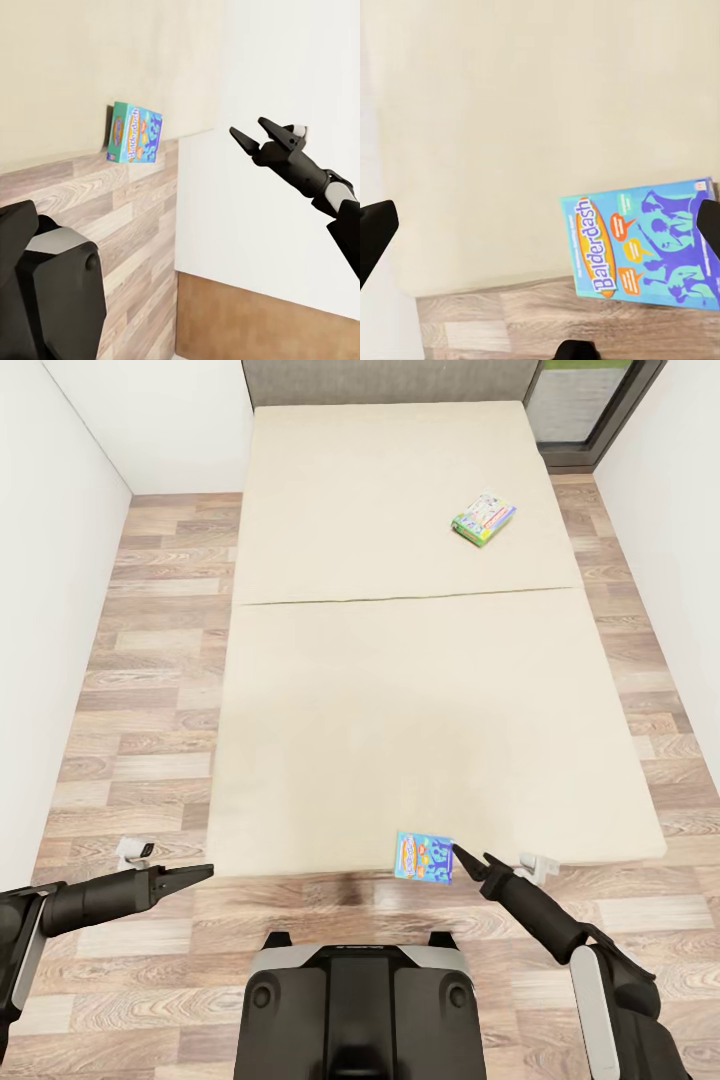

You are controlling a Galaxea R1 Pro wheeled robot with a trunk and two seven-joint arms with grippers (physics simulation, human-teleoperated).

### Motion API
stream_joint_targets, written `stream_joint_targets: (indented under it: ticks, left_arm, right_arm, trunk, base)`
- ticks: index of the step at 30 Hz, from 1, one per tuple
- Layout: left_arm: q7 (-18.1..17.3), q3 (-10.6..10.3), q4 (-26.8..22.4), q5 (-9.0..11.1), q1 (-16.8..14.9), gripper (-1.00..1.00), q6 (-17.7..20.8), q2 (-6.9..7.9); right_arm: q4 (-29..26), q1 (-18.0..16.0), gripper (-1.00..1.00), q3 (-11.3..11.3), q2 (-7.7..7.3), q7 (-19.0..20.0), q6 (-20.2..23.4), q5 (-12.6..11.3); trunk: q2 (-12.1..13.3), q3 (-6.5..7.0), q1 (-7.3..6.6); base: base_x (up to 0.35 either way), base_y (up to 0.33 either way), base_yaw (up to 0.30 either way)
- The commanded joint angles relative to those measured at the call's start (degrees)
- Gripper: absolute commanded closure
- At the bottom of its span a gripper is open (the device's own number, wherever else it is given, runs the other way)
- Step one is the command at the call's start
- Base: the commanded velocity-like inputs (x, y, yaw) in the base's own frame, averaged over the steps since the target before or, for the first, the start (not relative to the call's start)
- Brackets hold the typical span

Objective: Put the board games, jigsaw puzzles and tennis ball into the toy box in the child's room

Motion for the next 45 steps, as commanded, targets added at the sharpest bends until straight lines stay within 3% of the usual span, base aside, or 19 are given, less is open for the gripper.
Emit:
stream_joint_targets:
  ticks: [1,7,11,35,45]
  left_arm:
    - [-0.2,0.0,0.0,-0.1,0.0,-1.00,0.6,0.01]
    - [-0.3,0.0,0.0,0.0,0.0,-1.00,0.6,0.00]
    - [-0.3,0.0,0.0,0.0,0.0,-1.00,0.6,0.00]
    - [-0.2,0.1,0.4,-0.1,0.0,-1.00,0.6,0.02]
    - [0.3,-0.1,0.5,-0.2,0.0,-1.00,0.5,0.00]
  right_arm:
    - [0.0,0.0,-1.00,-0.2,0.04,0.2,0.5,-0.3]
    - [0.1,0.0,-1.00,-0.2,-2.37,0.8,0.6,-0.5]
    - [0.3,0.0,-1.00,-0.1,-2.92,1.0,0.6,-0.6]
    - [0.6,0.0,-1.00,0.2,-2.93,2.9,-0.1,-0.5]
    - [3.4,0.0,-1.00,0.3,-2.95,3.5,-2.0,0.1]
  trunk:
    - [-0.1,-0.06,0.03]
    - [-0.1,-0.06,0.03]
    - [-0.1,-0.01,0.03]
    - [-0.1,2.08,0.03]
    - [-0.1,3.03,0.03]
  base:
    - [0.000,0.000,0.000]
    - [0.000,-0.063,0.000]
    - [0.000,-0.235,0.000]
    - [0.000,-0.058,0.000]
    - [0.000,0.000,0.030]
